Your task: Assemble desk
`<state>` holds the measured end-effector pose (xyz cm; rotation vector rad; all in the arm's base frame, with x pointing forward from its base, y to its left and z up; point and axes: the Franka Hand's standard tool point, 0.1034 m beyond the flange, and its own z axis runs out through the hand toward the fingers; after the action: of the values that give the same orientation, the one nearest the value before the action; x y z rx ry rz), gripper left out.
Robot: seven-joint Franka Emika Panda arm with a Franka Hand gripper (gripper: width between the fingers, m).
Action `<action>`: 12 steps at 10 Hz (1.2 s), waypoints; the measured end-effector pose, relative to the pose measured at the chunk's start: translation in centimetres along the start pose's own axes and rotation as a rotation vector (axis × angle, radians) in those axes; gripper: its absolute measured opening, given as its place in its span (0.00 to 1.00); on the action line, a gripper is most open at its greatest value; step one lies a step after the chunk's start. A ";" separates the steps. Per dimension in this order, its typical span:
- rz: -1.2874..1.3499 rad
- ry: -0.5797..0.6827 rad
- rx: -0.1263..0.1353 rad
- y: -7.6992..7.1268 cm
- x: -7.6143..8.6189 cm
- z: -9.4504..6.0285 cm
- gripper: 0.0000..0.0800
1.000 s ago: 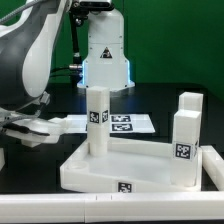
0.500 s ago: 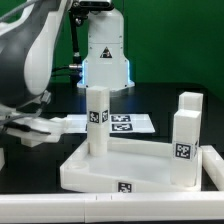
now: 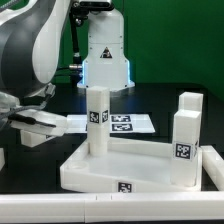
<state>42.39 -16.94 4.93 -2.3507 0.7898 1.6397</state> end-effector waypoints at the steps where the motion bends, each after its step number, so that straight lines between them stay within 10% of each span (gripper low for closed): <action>1: 0.013 0.009 0.054 0.7 0.0 -0.6 0.12; 3: 0.020 0.102 0.089 1.4 0.3 -1.8 0.29; 5: 0.031 0.093 0.090 1.5 0.2 -1.4 0.68; 12: 0.035 0.150 0.077 0.9 2.6 0.1 0.81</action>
Offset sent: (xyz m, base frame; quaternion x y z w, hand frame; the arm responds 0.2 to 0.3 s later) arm -0.0076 0.0087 -0.0042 0.0491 0.0040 0.0421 0.9979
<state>42.53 -18.50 2.63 -2.4402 0.9092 1.4307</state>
